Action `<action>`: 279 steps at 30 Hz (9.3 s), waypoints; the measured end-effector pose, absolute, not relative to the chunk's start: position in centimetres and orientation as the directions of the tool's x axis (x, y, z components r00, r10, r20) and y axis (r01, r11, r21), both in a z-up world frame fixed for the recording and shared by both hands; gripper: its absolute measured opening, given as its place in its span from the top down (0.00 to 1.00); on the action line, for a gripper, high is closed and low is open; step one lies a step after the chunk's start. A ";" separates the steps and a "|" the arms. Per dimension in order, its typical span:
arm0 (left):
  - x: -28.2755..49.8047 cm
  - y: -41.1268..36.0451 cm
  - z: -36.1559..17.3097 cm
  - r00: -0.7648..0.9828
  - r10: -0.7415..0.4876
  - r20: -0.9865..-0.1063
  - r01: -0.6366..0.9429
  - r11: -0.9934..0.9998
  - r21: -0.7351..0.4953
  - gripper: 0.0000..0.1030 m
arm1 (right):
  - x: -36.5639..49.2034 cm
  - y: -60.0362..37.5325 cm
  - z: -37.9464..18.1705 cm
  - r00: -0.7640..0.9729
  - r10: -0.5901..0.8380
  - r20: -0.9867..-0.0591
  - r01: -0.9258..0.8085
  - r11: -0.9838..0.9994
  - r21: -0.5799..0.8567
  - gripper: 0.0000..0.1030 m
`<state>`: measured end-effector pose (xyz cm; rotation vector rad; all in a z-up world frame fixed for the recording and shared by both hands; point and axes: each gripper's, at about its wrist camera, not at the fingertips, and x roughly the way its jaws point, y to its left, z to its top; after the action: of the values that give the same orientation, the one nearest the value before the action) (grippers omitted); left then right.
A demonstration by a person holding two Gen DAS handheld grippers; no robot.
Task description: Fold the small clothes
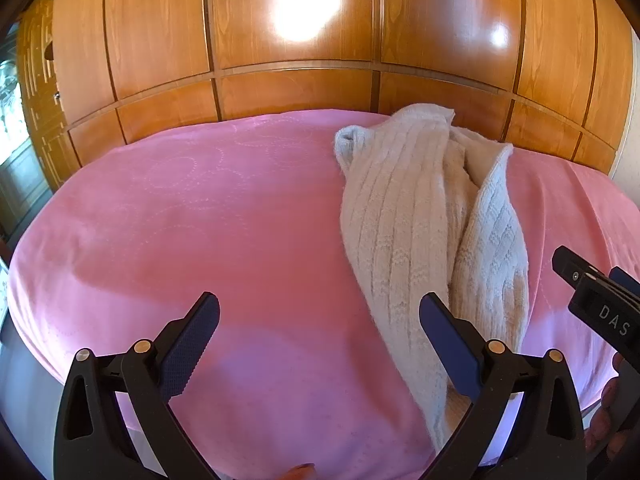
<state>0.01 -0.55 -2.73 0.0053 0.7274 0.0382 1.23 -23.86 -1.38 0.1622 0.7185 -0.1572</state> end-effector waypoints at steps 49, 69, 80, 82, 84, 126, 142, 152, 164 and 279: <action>1.0 -1.6 -3.3 0.683 -0.041 -0.729 0.067 0.998 0.006 0.22 | 2.1 -23.6 0.8 0.777 -0.055 -0.627 0.163 0.980 0.116 0.02; 2.2 -1.8 -5.0 0.600 -0.275 -0.751 0.220 0.960 -0.175 0.92 | 15.7 -24.8 -3.2 0.613 0.230 -0.756 0.001 0.956 0.292 0.70; 6.2 6.3 2.0 0.740 -0.205 -0.640 0.088 0.974 -0.211 0.98 | 13.6 -32.4 1.8 0.740 -0.052 -0.670 0.041 0.999 -0.032 0.97; 7.9 7.2 2.9 0.763 -0.149 -0.630 0.056 0.985 -0.166 0.99 | 14.6 -35.2 2.1 0.733 -0.143 -0.665 0.112 0.990 -0.090 1.00; 9.7 8.1 3.6 0.783 -0.080 -0.617 0.017 0.994 -0.107 0.99 | 15.6 -37.7 2.1 0.716 -0.252 -0.651 0.188 0.968 -0.168 1.00; 22.8 2.4 -7.2 0.494 -0.469 -0.732 0.073 0.861 -0.503 0.57 | 18.4 -42.7 -3.5 0.572 0.211 -0.793 0.133 0.929 0.344 0.29; 24.5 2.4 -8.5 0.457 -0.542 -0.705 0.084 0.816 -0.573 0.69 | 19.7 -45.1 -1.2 0.583 -0.336 -0.739 0.185 0.941 -0.282 0.85; 24.3 1.4 -8.9 0.440 -0.564 -0.699 0.079 0.799 -0.596 0.88 | 19.3 -37.3 -1.9 0.613 0.165 -0.773 0.001 0.978 0.209 0.28; 22.2 2.1 -6.5 0.501 -0.571 -0.650 0.076 0.777 -0.625 0.94 | 17.7 -22.4 -6.3 0.407 0.628 -0.663 -0.186 0.768 0.613 0.94; 18.2 24.9 -2.2 0.642 0.047 -0.765 -0.307 0.930 -0.200 0.42 | 8.7 -25.4 -5.5 0.621 0.279 -0.733 -0.179 0.960 0.214 0.31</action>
<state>18.20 24.87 -2.20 -0.3277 0.8530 0.2060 8.70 -25.44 -5.46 0.1238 0.8620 0.2641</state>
